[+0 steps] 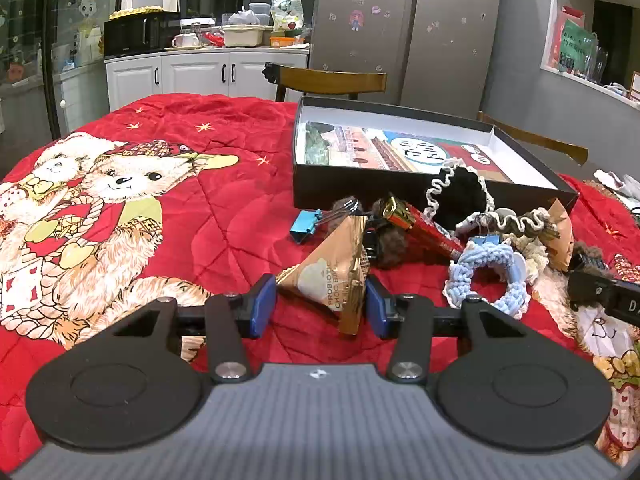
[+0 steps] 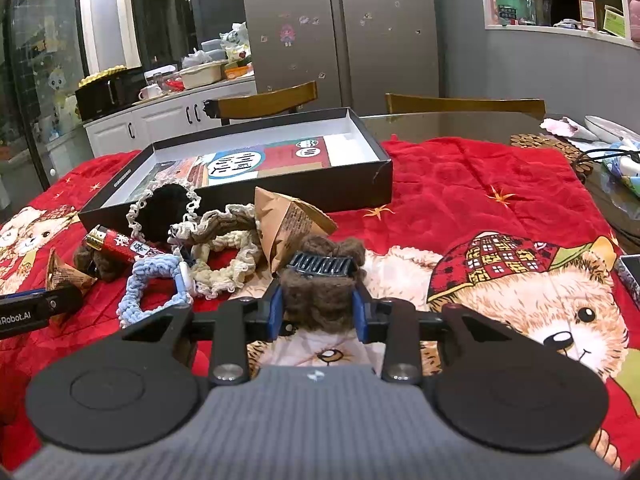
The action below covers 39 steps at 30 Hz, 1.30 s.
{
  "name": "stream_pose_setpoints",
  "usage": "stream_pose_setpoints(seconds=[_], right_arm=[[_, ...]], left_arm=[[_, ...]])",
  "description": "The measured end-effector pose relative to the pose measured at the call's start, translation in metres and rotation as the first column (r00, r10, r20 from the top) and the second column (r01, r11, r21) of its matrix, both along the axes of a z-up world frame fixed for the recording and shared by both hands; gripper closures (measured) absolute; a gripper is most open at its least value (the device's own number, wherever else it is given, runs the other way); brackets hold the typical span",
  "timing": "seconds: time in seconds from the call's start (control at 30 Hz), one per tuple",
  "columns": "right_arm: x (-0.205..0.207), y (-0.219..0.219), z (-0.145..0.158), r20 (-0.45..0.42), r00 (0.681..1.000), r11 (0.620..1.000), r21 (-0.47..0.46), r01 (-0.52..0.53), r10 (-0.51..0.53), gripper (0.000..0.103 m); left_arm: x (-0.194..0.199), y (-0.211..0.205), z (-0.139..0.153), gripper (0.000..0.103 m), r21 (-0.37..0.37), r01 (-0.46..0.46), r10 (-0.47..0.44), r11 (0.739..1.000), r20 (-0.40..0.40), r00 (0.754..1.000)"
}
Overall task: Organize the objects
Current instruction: 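Close the right gripper on the brown hair clip while the left gripper grasps the paper-wrapped snack, then carry the hair clip and the snack over the black box with both grippers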
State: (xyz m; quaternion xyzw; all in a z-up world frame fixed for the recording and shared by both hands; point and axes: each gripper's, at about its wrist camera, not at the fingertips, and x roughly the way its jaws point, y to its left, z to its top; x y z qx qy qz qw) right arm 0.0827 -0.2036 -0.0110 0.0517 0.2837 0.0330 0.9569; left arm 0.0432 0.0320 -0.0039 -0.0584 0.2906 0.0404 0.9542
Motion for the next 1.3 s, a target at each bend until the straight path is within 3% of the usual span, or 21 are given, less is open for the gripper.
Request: stream_pose_setpoints(seconds=[0.83,1.13,1.3], right_arm=[[-0.006,-0.008,0.005,0.029,0.997,0.997,-0.02,0.078,-0.077,0.066],[-0.011,-0.015,0.021,0.11,0.989,0.995,-0.008,0.102,-0.1,0.066],[-0.016,-0.018,0.042,0.182,0.981,0.997,0.031,0.065,-0.069,0.066]], left_arm=[[-0.008,0.0,0.004,0.05,-0.002,-0.025,0.025,1.0,0.048,0.999],[-0.019,-0.002,0.008,0.05,0.008,-0.005,0.004,1.0,0.109,0.994],[-0.022,-0.002,0.011,0.05,0.005,0.008,-0.009,1.0,0.112,0.994]])
